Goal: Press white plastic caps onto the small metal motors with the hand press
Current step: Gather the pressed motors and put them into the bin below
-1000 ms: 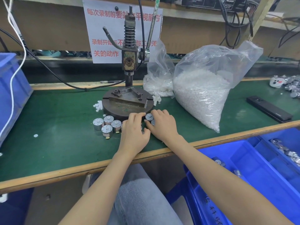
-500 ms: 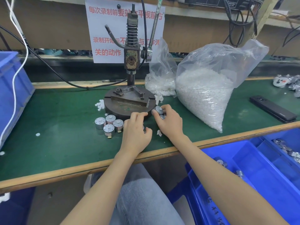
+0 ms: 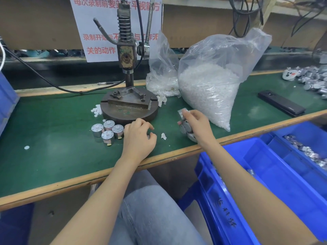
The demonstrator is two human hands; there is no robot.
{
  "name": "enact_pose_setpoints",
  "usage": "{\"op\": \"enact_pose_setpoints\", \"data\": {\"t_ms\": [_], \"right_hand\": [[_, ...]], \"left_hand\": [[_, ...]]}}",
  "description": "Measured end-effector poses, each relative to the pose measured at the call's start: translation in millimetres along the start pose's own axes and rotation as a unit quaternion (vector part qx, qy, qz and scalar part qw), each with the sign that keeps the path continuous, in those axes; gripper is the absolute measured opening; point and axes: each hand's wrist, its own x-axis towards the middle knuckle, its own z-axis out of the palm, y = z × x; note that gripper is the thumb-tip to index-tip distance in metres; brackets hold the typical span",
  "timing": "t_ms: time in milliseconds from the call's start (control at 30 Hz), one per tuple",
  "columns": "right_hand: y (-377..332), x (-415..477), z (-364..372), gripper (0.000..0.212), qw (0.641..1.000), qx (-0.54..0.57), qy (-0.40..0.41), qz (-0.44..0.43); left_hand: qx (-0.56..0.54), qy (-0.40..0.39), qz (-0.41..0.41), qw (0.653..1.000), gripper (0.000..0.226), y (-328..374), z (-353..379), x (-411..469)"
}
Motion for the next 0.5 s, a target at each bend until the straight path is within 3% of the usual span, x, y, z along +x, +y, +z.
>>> {"op": "enact_pose_setpoints", "data": {"t_ms": [167,267,500], "right_hand": [[5.2,-42.0,-54.7,0.019,0.999,0.040,0.024,0.000],[21.1,-61.5,-89.6,0.021,0.997,-0.016,0.073,0.002],[93.4,-69.0,-134.8,0.038,0.968,-0.147,0.164,0.119]], "left_hand": [[0.014,-0.004,0.016,1.000,0.013,-0.5,0.6,-0.5],[0.018,0.000,0.020,1.000,0.010,-1.1,1.2,0.1],[0.020,-0.004,0.020,1.000,0.009,-0.6,0.1,0.3]]}}
